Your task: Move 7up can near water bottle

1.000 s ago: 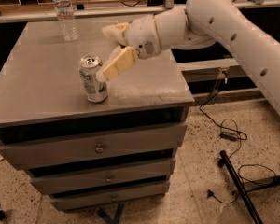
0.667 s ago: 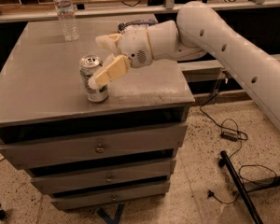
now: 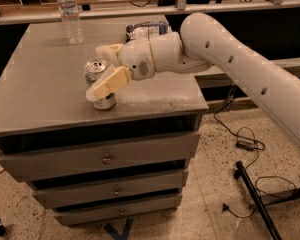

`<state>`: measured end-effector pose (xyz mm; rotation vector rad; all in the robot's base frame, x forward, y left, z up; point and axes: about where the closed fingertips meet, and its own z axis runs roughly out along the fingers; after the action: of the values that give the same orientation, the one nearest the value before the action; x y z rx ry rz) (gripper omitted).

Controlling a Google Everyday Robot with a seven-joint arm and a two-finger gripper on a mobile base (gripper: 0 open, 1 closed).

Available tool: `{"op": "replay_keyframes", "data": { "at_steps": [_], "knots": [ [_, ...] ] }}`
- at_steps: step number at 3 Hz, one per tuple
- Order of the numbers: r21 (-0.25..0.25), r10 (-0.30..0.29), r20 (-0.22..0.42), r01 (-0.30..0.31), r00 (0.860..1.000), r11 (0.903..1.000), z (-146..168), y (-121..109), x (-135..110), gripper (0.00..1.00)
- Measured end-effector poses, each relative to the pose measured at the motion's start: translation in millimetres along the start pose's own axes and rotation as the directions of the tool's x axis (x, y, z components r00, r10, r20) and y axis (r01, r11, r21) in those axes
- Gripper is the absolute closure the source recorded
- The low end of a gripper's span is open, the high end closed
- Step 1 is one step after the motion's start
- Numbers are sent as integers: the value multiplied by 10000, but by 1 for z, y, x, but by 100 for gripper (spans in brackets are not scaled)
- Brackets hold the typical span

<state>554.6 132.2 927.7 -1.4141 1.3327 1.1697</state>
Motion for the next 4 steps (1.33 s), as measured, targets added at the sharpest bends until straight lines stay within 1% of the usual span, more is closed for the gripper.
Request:
{"op": "replay_keyframes", "data": {
  "at_steps": [1, 2, 3, 4],
  "knots": [
    [262, -132, -92, 134, 9999, 9996, -3, -1, 3, 0],
    [198, -133, -86, 135, 9999, 9997, 0, 0, 2, 19],
    [150, -143, -85, 144, 9999, 9998, 2, 1, 2, 42],
    [92, -151, -62, 151, 9999, 9998, 5, 3, 1, 73]
  ]
}}
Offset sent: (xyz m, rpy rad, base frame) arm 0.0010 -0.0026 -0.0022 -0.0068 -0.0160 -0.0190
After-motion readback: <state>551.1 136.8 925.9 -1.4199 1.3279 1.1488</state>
